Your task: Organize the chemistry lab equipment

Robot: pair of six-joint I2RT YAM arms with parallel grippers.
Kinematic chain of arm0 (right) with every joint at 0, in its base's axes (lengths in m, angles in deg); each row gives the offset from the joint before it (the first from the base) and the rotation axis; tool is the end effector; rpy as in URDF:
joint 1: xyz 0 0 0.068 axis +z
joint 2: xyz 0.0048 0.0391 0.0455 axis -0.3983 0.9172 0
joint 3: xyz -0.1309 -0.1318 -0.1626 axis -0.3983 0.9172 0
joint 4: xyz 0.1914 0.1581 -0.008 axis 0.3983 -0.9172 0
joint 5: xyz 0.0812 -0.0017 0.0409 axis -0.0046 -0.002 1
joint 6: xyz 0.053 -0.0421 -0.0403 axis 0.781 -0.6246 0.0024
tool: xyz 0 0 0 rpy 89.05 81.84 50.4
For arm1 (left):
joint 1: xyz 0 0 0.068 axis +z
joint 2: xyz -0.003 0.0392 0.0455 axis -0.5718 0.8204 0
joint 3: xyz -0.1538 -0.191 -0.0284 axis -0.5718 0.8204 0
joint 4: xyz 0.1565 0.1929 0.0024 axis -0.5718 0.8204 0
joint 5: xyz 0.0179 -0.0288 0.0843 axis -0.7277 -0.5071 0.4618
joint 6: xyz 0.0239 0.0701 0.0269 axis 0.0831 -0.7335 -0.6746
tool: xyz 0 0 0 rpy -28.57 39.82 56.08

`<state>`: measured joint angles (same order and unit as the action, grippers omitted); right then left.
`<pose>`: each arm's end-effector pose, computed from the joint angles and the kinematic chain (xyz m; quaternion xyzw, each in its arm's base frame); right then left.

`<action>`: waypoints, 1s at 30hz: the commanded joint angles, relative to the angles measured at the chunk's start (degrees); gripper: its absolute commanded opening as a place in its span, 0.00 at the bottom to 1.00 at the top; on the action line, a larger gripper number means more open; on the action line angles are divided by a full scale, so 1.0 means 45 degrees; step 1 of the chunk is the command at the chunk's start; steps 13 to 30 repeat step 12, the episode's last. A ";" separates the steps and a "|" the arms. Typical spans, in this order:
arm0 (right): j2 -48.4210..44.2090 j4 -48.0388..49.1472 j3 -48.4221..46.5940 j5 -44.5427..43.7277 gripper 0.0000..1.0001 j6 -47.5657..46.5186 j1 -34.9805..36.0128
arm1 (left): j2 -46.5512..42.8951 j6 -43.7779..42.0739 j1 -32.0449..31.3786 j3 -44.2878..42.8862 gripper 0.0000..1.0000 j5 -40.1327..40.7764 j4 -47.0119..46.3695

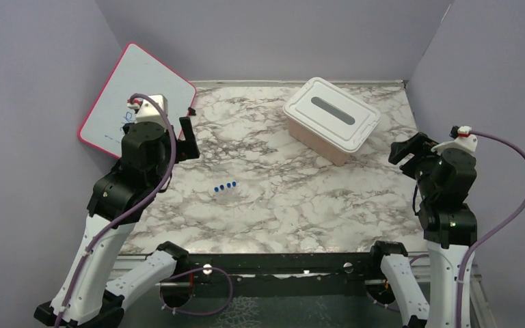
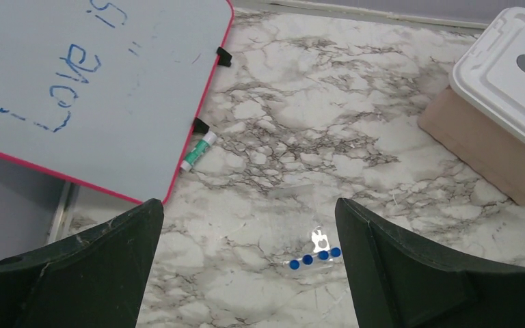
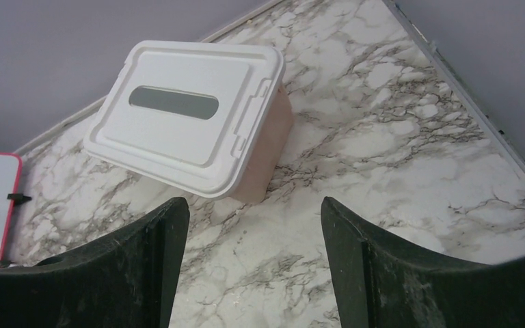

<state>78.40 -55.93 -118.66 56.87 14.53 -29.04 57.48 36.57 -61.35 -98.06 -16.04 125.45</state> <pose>0.1482 -0.0205 0.3605 0.2192 0.7642 0.0527 0.6043 0.1686 -0.0528 0.4022 -0.0370 0.8197 -0.0288 0.5708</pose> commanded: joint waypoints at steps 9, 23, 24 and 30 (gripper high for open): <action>0.0482 -0.0257 -0.0247 -0.0242 0.76 0.0112 0.0045 | -0.1587 -0.0141 -0.0014 -0.0701 0.99 0.1596 0.1181; 0.0463 -0.0177 -0.0110 -0.0176 0.76 0.0146 0.0045 | -0.1589 -0.0146 -0.0014 -0.0733 0.99 0.1565 0.1243; 0.0463 -0.0177 -0.0110 -0.0176 0.76 0.0146 0.0045 | -0.1589 -0.0146 -0.0014 -0.0733 0.99 0.1565 0.1243; 0.0463 -0.0177 -0.0110 -0.0176 0.76 0.0146 0.0045 | -0.1589 -0.0146 -0.0014 -0.0733 0.99 0.1565 0.1243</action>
